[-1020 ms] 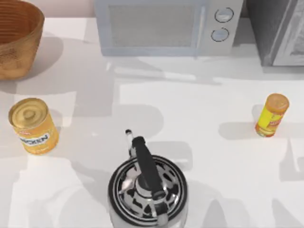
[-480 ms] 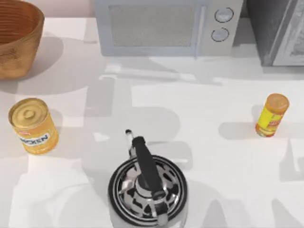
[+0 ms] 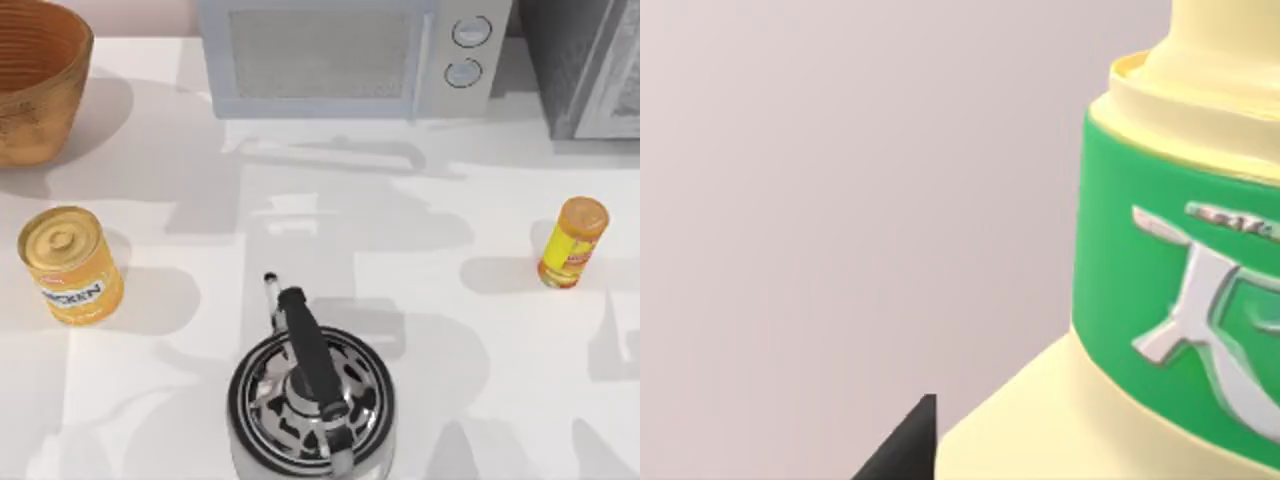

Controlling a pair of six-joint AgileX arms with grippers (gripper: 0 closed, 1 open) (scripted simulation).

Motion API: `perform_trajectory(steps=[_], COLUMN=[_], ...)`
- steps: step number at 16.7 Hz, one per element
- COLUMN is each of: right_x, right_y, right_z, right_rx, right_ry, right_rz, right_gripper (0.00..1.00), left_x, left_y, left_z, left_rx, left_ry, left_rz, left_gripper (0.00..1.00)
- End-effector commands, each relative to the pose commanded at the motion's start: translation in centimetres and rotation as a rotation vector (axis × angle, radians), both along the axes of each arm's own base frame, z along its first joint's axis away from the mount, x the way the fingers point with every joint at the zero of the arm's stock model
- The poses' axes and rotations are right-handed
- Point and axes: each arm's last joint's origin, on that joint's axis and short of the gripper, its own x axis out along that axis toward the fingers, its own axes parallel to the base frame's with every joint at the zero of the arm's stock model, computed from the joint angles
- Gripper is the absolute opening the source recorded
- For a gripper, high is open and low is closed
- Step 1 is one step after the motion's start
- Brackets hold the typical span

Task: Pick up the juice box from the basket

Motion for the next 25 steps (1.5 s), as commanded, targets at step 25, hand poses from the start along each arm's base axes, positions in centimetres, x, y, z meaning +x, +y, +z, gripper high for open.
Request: perform_trajectory(steps=[25], right_x=[0.0], right_y=[0.0], right_z=[0.0], right_rx=[0.0], right_ry=[0.0], right_rz=[0.0], right_gripper=[1.0], left_x=[-26.7], left_y=[-6.7], left_z=[-15.6], left_rx=[0.006], left_ry=[0.005], left_rz=[0.001], left_gripper=[0.0])
